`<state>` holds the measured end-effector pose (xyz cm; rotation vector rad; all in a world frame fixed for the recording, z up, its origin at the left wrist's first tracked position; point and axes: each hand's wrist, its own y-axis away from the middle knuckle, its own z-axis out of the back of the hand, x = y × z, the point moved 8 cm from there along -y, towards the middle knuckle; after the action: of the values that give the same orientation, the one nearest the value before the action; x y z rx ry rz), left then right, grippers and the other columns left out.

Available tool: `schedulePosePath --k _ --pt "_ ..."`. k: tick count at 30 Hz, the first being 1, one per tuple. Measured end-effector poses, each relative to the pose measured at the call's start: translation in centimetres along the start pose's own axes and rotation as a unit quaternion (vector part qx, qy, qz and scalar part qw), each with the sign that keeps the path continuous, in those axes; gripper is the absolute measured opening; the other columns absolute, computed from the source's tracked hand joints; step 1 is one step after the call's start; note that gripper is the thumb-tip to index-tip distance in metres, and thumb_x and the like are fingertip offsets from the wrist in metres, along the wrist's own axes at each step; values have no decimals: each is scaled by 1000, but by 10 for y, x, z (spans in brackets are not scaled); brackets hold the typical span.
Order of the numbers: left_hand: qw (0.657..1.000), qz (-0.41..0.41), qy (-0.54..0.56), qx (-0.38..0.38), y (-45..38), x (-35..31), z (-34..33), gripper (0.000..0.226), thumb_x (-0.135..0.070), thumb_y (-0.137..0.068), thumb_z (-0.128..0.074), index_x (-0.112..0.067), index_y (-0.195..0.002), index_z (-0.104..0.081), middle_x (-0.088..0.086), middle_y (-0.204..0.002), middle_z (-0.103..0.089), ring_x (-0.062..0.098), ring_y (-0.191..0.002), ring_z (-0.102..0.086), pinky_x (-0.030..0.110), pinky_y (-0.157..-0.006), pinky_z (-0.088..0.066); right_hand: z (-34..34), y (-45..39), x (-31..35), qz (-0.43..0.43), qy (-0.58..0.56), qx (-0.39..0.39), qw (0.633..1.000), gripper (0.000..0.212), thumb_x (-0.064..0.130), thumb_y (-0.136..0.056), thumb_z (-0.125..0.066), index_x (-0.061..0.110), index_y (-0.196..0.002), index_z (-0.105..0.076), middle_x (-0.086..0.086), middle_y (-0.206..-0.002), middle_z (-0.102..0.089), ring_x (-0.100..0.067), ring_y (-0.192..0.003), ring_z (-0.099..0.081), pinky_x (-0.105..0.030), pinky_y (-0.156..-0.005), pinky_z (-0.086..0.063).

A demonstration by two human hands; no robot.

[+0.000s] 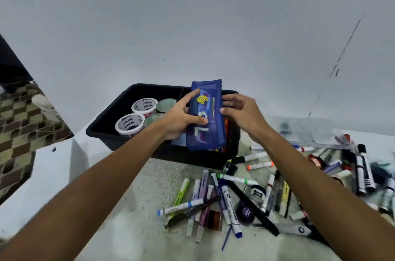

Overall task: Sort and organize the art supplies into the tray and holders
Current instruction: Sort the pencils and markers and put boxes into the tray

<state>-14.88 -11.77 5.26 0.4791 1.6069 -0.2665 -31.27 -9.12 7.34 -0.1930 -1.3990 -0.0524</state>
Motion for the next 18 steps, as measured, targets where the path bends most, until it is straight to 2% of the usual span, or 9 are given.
schedulePosePath --k 2,4,5,7,9,11,13,16,18 --pt "1000 6 -17 -4 -14 6 4 90 17 -71 -69 -27 -143 -36 18 -114 -63 24 -92 -67 41 -76 -59 6 0 -7 18 80 -21 996 32 1 -81 -72 10 -111 -66 -8 -107 -66 -18 -96 -62 -22 -85 -50" --pt "999 15 -31 -7 -28 13 7 90 19 -70 -69 -23 -143 -36 16 -111 -62 23 -90 -66 39 -74 -59 12 3 -16 32 147 -31 988 31 4 -82 -72 11 -112 -68 -3 -110 -66 -13 -100 -60 -8 -80 -42" --pt "999 21 -40 -7 -35 16 7 91 19 -69 -70 -21 -144 -36 15 -111 -62 24 -91 -66 39 -75 -59 15 6 -20 36 175 -31 983 31 6 -82 -72 13 -112 -68 -1 -111 -66 -11 -102 -58 -5 -77 -39" --pt "998 33 -61 -5 -45 23 6 92 18 -68 -71 -19 -145 -35 13 -112 -60 24 -93 -64 38 -75 -59 19 10 -30 43 222 -21 974 32 10 -81 -74 15 -113 -69 0 -118 -65 -9 -109 -55 -9 -80 -36" --pt "996 50 -72 1 -54 31 4 92 18 -68 -72 -18 -144 -35 10 -111 -59 23 -95 -64 38 -74 -59 19 13 -38 44 254 1 966 36 13 -80 -76 14 -115 -68 -3 -129 -59 -12 -119 -51 -13 -93 -32" --pt "994 68 -87 9 -61 40 -1 92 19 -67 -72 -19 -143 -37 10 -113 -59 27 -100 -63 43 -80 -58 18 15 -45 41 266 20 963 39 15 -80 -76 14 -118 -67 -4 -139 -52 -15 -128 -46 -27 -104 -36" --pt "990 82 -109 18 -65 48 -6 91 18 -67 -73 -20 -141 -39 14 -120 -57 32 -107 -62 47 -86 -55 18 16 -48 41 261 26 964 38 18 -81 -76 14 -118 -67 -3 -141 -50 -14 -130 -44 -36 -106 -39" --pt "985 102 -138 27 -69 59 -12 92 16 -67 -75 -21 -143 -38 14 -121 -56 31 -105 -63 46 -86 -55 20 16 -50 47 249 20 967 36 19 -81 -76 14 -116 -68 -1 -141 -50 -12 -130 -44 -32 -105 -39" --pt "981 107 -162 28 -72 62 -12 94 13 -66 -77 -22 -144 -37 15 -127 -53 30 -105 -63 45 -86 -55 20 16 -52 50 240 19 969 34 19 -82 -75 14 -114 -68 -1 -141 -49 -12 -130 -44 -25 -103 -35"
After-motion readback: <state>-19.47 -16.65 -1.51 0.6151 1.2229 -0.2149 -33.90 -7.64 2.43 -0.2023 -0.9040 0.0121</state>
